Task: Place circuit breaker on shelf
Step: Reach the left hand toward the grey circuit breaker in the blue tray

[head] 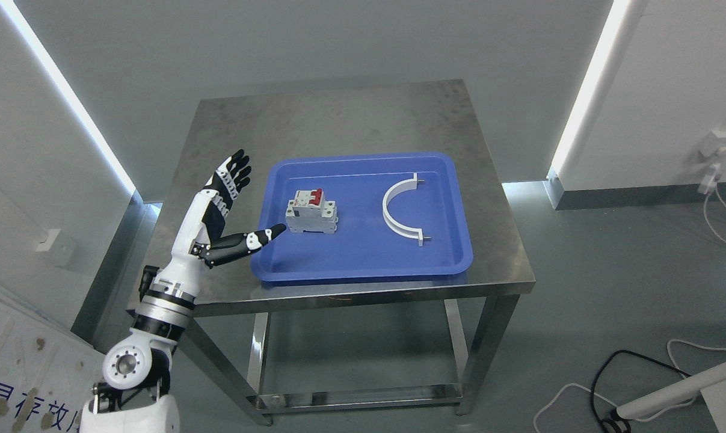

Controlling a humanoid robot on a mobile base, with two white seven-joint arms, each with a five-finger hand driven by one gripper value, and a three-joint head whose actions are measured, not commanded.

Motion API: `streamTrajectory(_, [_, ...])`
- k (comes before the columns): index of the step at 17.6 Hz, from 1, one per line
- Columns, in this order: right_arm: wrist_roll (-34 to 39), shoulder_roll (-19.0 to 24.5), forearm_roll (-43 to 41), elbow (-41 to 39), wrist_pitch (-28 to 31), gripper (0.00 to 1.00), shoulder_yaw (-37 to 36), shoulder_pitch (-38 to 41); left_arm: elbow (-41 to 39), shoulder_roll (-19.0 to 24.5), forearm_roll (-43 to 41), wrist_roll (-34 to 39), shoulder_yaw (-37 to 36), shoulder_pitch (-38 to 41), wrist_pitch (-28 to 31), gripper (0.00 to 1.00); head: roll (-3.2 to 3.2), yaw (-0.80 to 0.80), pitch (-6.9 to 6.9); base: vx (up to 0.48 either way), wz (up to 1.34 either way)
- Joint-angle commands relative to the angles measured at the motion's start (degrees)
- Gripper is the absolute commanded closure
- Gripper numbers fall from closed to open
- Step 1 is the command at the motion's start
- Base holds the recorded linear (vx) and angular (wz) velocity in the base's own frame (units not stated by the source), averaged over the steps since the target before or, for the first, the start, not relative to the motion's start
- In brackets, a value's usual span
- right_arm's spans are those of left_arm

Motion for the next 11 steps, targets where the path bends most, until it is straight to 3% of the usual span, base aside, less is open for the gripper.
streamTrajectory(1, [0.00,-1.00,0.03,0.01,-1.93,0.00,0.00,0.88,9.95,8.00,-15.39,-5.42,-3.48,-10.25,0.12,0.01,0.00,0.00,0.00,0.000,0.00])
streamTrajectory(6, [0.00,-1.00,0.03,0.01,-1.93,0.00,0.00,0.88,11.81,9.41,-20.26,-15.16,-6.54,-14.56,0.47,0.04,0.00,0.00,0.00,0.000,0.00])
streamTrajectory(11, [0.00,-1.00,-0.05,-0.08,-1.93,0.00,0.00,0.88,12.77,9.67,-23.15,-15.35,-12.88,-16.75,3.02,0.06,0.00,0.00,0.00,0.000,0.00])
